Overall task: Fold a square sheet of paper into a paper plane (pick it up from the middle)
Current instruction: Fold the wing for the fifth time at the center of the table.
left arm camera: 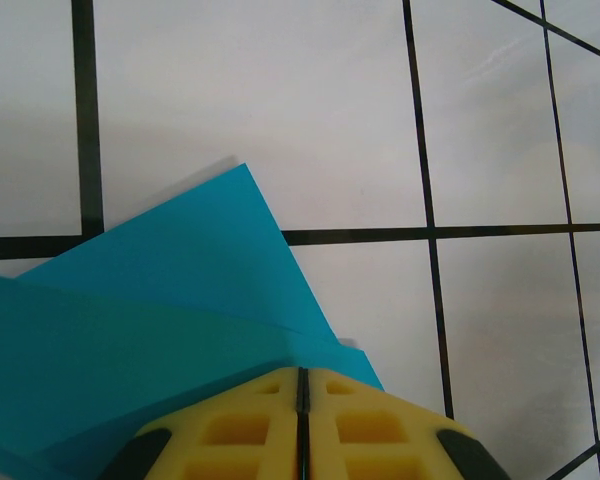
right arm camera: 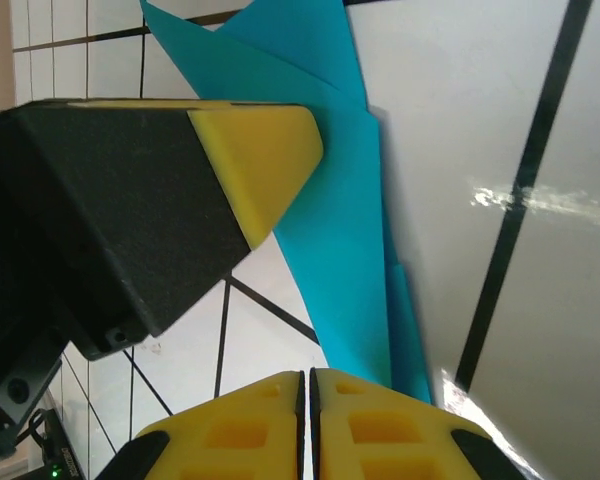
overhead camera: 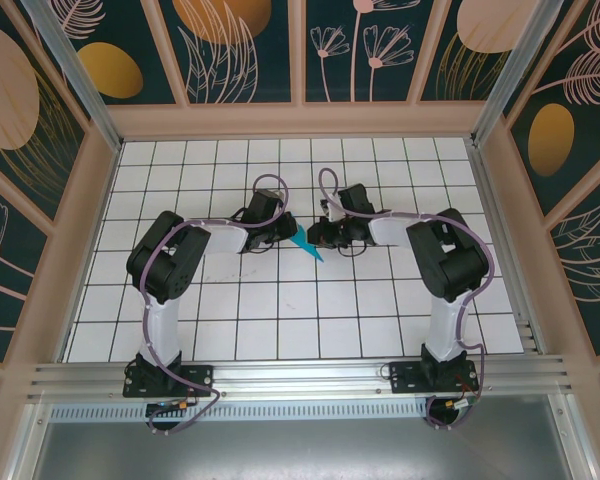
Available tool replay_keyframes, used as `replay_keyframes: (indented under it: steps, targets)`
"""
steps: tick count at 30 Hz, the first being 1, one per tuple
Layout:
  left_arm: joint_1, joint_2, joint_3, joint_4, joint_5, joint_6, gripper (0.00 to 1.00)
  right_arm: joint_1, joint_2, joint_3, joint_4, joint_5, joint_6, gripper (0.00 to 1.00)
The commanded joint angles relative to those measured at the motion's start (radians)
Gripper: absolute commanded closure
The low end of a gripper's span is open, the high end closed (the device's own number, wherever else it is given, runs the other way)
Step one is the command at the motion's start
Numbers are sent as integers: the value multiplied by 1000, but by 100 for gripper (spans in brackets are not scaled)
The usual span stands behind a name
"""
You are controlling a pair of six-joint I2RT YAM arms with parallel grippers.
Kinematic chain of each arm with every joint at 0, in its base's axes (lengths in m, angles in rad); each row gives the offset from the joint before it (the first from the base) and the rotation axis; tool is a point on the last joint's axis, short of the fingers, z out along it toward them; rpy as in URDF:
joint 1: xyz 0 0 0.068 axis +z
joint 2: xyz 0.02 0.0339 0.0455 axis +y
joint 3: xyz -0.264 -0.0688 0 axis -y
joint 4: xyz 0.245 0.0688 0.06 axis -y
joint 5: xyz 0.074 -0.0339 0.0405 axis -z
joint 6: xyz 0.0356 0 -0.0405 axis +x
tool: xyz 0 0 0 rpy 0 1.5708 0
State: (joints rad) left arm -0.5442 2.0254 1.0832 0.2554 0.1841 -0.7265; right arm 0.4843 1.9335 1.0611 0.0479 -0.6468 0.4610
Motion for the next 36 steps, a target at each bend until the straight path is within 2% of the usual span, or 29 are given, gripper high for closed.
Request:
replay_keyframes:
  steps: [1,9,14,23,36]
  targets:
    - [4,28,7,-35,-20,6,89,7,43,45,0,7,16,88]
    - [4,21,4,-33,-21,4,89,12,117,58,-25,6,4,89]
    - [10,-8,-8,-32,-59,20,88,12,129,36,-73,70,-14,89]
    - [98,-45,-71,18,-87,-1,86,18,175,-5,-159,202,-38,91]
    - [143,-37,-105,-23,-214,-102,86,20,208,-22,-193,264,-22,93]
